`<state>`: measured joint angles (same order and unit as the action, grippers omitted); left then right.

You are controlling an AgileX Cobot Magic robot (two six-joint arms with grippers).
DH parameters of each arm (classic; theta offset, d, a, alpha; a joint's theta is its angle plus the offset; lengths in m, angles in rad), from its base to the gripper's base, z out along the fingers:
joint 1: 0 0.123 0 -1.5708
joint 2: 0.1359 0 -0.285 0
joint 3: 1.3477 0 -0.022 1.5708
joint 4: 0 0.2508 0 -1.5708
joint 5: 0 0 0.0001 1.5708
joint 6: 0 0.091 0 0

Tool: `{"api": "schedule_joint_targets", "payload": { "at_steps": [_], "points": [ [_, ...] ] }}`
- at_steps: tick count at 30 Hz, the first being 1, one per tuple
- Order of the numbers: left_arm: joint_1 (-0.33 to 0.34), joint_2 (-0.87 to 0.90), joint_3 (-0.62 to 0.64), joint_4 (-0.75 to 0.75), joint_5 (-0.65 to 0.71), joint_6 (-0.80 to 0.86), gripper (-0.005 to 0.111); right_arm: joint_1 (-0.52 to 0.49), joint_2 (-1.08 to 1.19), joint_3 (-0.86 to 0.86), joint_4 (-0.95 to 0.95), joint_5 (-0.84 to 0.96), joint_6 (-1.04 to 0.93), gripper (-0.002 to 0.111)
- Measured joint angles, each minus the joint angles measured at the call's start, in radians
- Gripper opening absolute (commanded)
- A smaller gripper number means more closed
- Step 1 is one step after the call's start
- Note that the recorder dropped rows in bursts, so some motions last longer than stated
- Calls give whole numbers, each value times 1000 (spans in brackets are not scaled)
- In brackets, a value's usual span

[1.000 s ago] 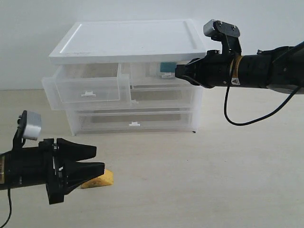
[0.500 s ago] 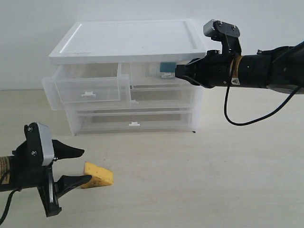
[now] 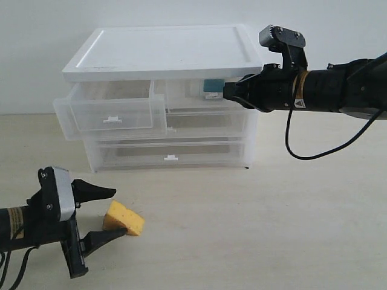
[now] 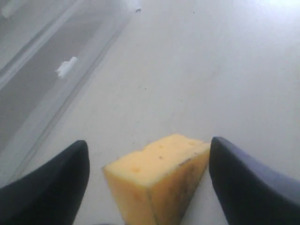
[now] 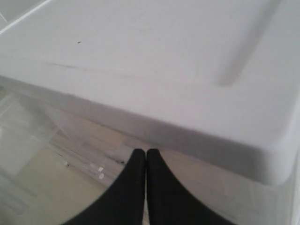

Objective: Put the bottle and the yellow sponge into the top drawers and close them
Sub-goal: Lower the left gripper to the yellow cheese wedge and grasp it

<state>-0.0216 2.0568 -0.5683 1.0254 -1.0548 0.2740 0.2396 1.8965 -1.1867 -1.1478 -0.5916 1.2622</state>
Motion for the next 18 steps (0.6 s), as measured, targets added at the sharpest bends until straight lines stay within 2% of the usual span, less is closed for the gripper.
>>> {"api": "schedule_joint_targets", "payload": {
  "at_steps": [6,9,13,15,16,18],
  "points": [
    [0,33,-54,18,15,0,65,0,0,0,0,2,0,0],
    [0,35,-77,18,55,-11,60,0,0,0,0,2,-2,0],
    [0,60,-92,87,77,-27,42,0,0,0,0,2,-5,0],
    [0,61,-94,101,77,-29,28,0,0,0,0,2,-5,0],
    [0,61,-94,104,72,-29,17,0,0,0,0,2,-5,0],
    [0,61,-94,106,66,-29,4,0,0,0,0,2,-5,0]
  ]
}}
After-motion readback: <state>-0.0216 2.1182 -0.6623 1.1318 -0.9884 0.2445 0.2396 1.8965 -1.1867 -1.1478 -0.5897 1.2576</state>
